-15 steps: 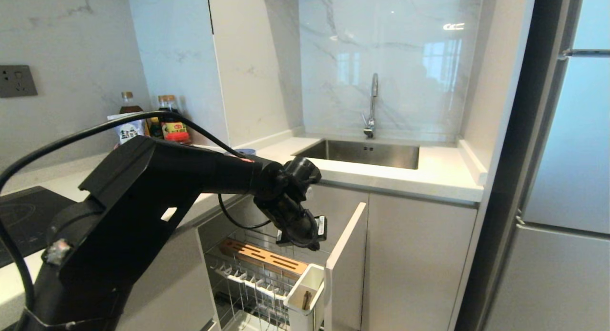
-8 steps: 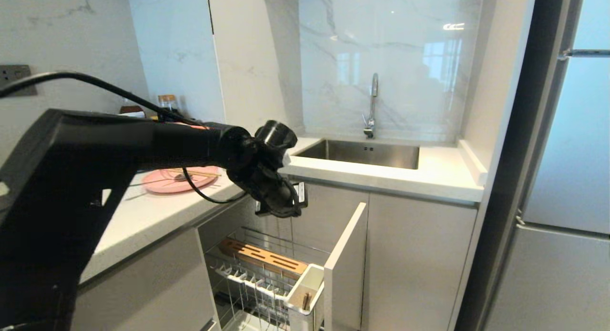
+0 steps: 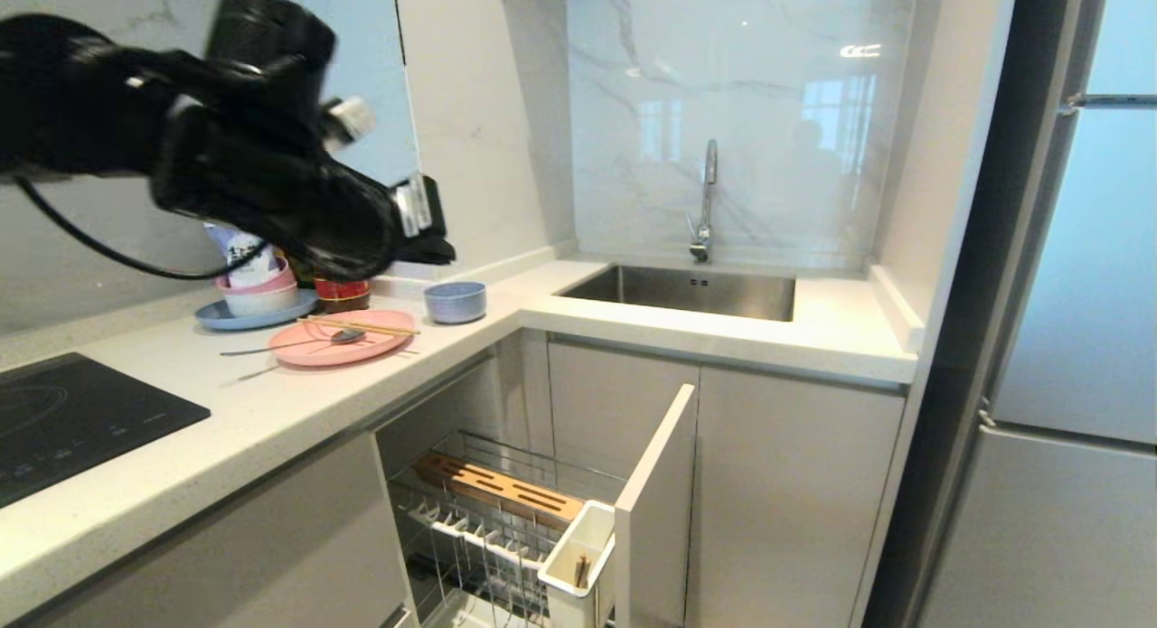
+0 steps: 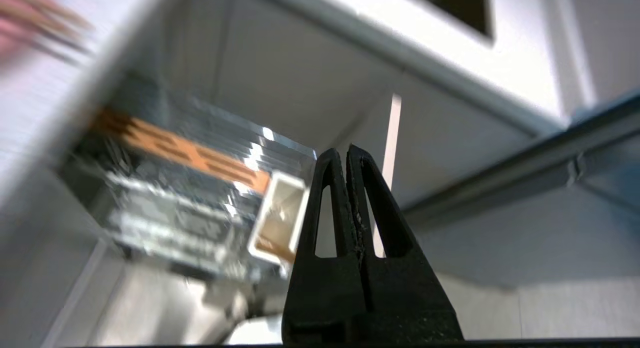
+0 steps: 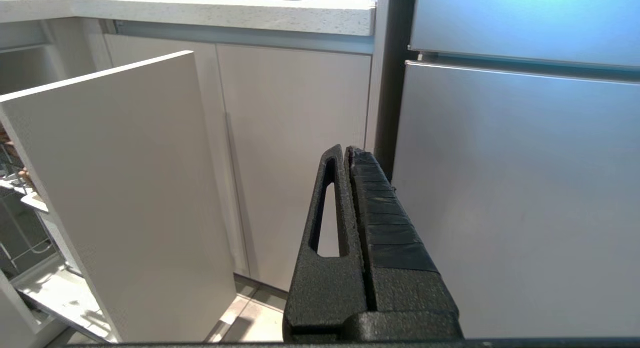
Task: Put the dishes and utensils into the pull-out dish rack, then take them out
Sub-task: Pick up the chopsticks and place it in the cupboard
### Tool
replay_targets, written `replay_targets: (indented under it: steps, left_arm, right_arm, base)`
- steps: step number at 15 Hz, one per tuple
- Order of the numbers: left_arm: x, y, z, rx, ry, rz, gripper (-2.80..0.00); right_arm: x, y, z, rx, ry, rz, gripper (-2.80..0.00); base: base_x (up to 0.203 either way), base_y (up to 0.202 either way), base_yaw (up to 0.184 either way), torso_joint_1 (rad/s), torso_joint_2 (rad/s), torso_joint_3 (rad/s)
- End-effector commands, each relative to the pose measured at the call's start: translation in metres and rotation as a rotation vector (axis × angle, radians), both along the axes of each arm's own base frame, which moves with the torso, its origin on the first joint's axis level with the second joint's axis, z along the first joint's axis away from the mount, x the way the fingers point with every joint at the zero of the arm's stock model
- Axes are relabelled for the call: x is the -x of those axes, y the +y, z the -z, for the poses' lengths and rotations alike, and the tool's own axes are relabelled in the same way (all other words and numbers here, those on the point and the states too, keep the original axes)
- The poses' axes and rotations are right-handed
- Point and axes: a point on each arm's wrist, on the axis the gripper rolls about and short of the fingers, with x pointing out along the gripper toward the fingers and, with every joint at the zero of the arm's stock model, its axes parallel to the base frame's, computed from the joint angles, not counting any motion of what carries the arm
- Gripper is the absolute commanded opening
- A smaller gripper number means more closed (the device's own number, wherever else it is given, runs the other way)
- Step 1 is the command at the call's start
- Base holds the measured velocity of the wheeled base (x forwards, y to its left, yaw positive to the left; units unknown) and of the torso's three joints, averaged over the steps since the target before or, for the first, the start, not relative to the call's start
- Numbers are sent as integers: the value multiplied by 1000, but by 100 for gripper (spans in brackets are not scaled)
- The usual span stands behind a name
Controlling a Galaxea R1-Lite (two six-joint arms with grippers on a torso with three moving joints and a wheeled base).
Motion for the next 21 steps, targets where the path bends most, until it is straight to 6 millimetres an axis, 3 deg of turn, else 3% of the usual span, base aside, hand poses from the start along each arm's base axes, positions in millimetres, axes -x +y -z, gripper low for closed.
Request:
replay_targets:
  steps: [1, 4, 6, 8, 11, 14, 16, 17, 21]
  left_arm:
    - [51, 38, -49, 29, -170, -57, -280]
    - [123, 87, -89, -38, -388, -176, -280]
    - [175, 102, -103, -97, -513, -225, -280]
    - [230, 109, -101, -204, -615, -262, -280]
    - [290, 110, -63, -442, -643, -297, -280]
    - [339, 105, 0, -564, -630, -341, -280]
    - [359, 104, 52, -579, -635, -350, -280]
    - [358, 104, 74, -576, -635, -359, -280]
    - [328, 110, 111, -405, -749, -519, -280]
  right_arm:
    - [0, 0, 0, 0, 0, 0, -280]
    - [0, 0, 0, 0, 0, 0, -280]
    - [0, 0, 0, 0, 0, 0, -280]
    - [0, 0, 0, 0, 0, 0, -280]
    - [0, 0, 0, 0, 0, 0, -280]
    - [0, 0, 0, 0, 0, 0, -280]
    - [0, 0, 0, 0, 0, 0, -280]
    - [0, 0, 0, 0, 0, 0, -280]
    - [0, 0, 0, 0, 0, 0, -280]
  base:
    - [0, 0, 0, 0, 0, 0]
    - [0, 0, 0, 0, 0, 0]
    - [0, 0, 0, 0, 0, 0]
    - [0, 0, 0, 0, 0, 0]
    - [0, 0, 0, 0, 0, 0]
    - [0, 0, 0, 0, 0, 0]
    - [0, 0, 0, 0, 0, 0]
    - [0, 0, 0, 0, 0, 0]
    - [0, 0, 0, 0, 0, 0]
